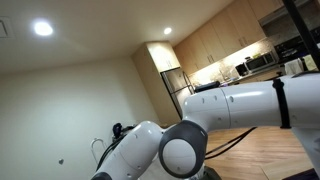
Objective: Move the blue t-shirt from the laundry bag to the couch
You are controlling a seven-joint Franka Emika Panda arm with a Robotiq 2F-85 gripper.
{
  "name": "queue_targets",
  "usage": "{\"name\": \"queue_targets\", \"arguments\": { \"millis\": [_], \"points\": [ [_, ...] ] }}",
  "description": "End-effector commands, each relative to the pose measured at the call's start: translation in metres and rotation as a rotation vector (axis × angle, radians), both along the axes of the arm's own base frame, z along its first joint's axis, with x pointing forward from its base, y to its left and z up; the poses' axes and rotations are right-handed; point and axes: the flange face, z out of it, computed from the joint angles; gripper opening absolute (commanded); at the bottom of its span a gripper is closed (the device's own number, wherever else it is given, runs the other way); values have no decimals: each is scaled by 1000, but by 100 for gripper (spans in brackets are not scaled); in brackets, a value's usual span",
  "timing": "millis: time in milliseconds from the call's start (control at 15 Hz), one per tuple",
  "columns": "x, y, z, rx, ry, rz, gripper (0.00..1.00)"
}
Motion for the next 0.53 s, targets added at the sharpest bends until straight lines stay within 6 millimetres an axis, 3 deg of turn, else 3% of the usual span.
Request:
{"name": "queue_targets", "arguments": {
  "millis": [0, 200, 467],
  "points": [
    [2, 4, 0, -14, -29, -3, 7],
    [-2, 32, -30, -7, -83, 21, 7],
    [-31, 77, -94, -55, -58, 82, 7]
  ]
}}
